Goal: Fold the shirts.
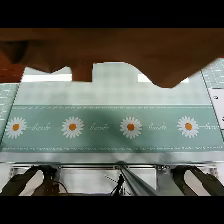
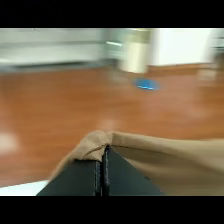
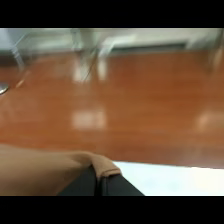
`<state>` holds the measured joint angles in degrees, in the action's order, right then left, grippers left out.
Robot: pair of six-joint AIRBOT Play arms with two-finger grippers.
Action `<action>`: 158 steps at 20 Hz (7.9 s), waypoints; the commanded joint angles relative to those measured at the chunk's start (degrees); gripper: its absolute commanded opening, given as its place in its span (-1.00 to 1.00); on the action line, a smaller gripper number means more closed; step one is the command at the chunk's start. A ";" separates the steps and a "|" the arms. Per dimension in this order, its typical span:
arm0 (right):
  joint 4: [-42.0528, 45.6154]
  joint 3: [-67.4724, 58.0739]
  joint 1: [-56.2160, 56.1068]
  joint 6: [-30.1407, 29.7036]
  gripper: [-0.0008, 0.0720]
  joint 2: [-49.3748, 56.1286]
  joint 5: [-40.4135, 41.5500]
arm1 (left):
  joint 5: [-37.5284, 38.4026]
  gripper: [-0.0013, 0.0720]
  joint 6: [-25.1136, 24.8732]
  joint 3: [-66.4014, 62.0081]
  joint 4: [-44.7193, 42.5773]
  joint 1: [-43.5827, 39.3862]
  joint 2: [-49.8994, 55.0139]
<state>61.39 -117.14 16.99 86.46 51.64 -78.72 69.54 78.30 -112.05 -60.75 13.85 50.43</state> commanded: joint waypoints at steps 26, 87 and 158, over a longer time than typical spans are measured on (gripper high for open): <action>-6.58 49.88 -3.28 -10.38 -0.91 18.91 23.82 | -32.20 -0.92 10.10 50.53 -12.83 -11.02 17.79; -29.68 83.14 6.36 -23.74 0.72 10.88 15.41 | 1.86 0.08 8.20 92.91 1.22 -2.43 8.90; -19.80 35.23 4.15 -11.72 0.44 47.15 -0.92 | 19.89 0.96 1.81 20.28 0.37 2.62 52.89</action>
<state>40.38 -77.36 18.02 75.94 98.76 -69.69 81.34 80.77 -89.19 -53.80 14.85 103.61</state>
